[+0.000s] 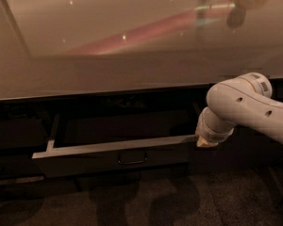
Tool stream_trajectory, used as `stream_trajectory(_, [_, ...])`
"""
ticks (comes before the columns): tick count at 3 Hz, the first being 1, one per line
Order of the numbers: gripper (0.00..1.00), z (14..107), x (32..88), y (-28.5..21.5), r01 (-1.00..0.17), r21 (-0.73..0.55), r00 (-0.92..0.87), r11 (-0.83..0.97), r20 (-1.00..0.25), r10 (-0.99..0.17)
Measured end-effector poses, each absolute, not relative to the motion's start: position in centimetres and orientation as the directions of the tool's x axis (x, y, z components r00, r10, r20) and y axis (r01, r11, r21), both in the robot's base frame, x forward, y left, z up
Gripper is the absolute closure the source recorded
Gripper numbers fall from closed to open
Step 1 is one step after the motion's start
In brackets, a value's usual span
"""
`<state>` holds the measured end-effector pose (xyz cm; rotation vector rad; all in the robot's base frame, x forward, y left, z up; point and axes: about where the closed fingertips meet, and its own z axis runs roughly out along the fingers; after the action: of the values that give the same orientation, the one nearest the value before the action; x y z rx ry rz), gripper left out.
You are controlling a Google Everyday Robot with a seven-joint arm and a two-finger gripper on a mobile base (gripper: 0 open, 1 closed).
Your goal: Open top drawer
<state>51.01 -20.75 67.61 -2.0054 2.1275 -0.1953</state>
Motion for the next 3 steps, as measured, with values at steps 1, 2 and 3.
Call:
stream_trajectory(1, [1.00,68.00,50.26,-20.58,-0.965,-0.255,-0.038,0.056,-0.075,-0.996])
stream_trajectory(2, [1.00,68.00,50.26,-20.58,-0.965,-0.255,-0.038,0.056,-0.075,-0.996])
stream_trajectory(3, [1.00,68.53,50.30,-20.61,-0.962,-0.264,-0.042,0.062,-0.079,-0.996])
